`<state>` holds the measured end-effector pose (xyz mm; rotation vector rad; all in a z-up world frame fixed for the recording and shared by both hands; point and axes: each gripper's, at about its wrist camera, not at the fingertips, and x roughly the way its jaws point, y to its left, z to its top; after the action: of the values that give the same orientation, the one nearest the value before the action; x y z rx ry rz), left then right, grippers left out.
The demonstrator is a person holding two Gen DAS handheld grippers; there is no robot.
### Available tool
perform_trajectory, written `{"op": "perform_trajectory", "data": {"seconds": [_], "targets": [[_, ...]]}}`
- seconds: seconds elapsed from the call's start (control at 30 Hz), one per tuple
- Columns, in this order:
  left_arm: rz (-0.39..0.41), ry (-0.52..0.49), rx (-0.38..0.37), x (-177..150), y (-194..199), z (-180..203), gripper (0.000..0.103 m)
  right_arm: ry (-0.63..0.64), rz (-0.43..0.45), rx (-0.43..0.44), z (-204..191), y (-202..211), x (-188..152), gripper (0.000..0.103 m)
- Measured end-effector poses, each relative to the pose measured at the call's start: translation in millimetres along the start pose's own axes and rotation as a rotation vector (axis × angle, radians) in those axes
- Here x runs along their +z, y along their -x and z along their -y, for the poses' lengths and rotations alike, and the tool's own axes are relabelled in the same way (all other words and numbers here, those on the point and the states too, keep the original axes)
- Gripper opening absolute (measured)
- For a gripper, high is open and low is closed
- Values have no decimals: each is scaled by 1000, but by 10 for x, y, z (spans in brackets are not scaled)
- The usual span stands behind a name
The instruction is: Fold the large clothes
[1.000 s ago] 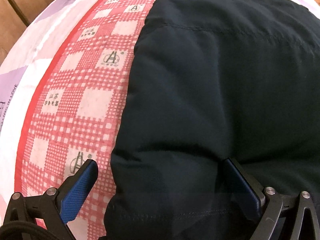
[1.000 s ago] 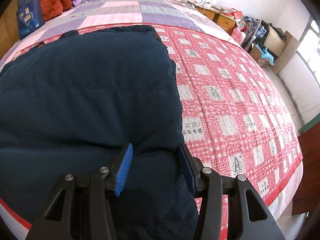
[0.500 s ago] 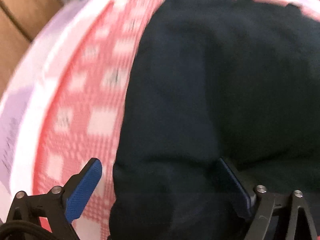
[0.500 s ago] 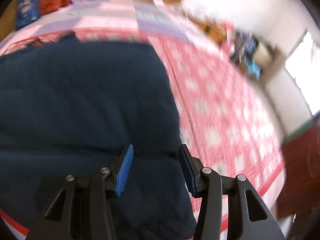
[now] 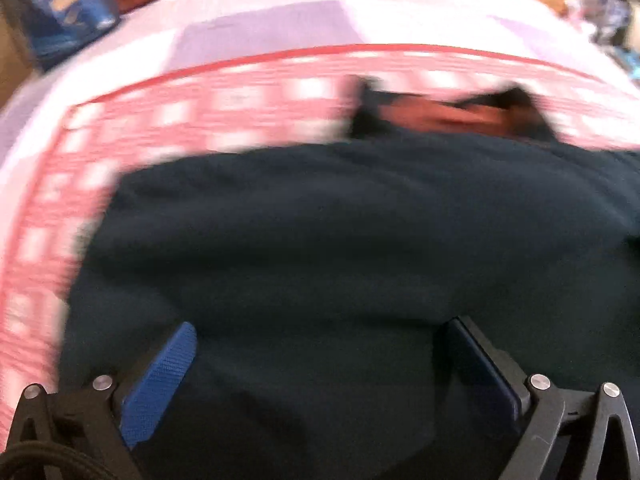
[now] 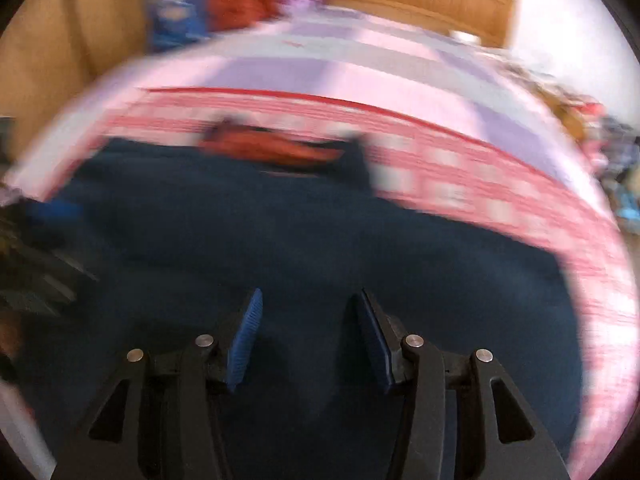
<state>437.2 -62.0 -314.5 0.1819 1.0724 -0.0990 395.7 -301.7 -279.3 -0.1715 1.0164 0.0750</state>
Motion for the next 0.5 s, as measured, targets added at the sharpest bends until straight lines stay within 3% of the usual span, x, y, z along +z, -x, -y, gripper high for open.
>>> {"op": "perform_trajectory", "data": {"seconds": [0.07,0.13,0.17,0.2,0.23,0.27,0.33,0.37,0.43,0.5], "targets": [[-42,71,69,75,-182,-465,103,-93,-41,-74,630,-132,-55,52],[-90,154,-23,70,-280,-778,101,-223,-73,-112,1243,-171,-177,48],[-92,138,-22,62,-251,-784,95,-270,-81,-133,1473,-154,-252,37],[-77,111,5,58,-180,-762,93,-319,-91,-62,1708,-144,-342,25],[-59,111,21,38,-77,-767,92,-344,-115,-90,1849,-115,-410,25],[-35,154,12,-11,63,-823,92,-336,-118,-161,1920,-54,-458,35],[29,284,-113,-155,360,-1044,92,-384,-53,-148,2092,186,-605,35],[53,334,-131,-287,528,-1136,92,-396,-25,-161,2108,308,-665,35],[61,345,-99,-463,743,-1126,93,-385,65,-105,1991,628,-824,35],[39,323,-70,-793,927,-1040,93,-282,116,-20,1639,885,-952,35]]}}
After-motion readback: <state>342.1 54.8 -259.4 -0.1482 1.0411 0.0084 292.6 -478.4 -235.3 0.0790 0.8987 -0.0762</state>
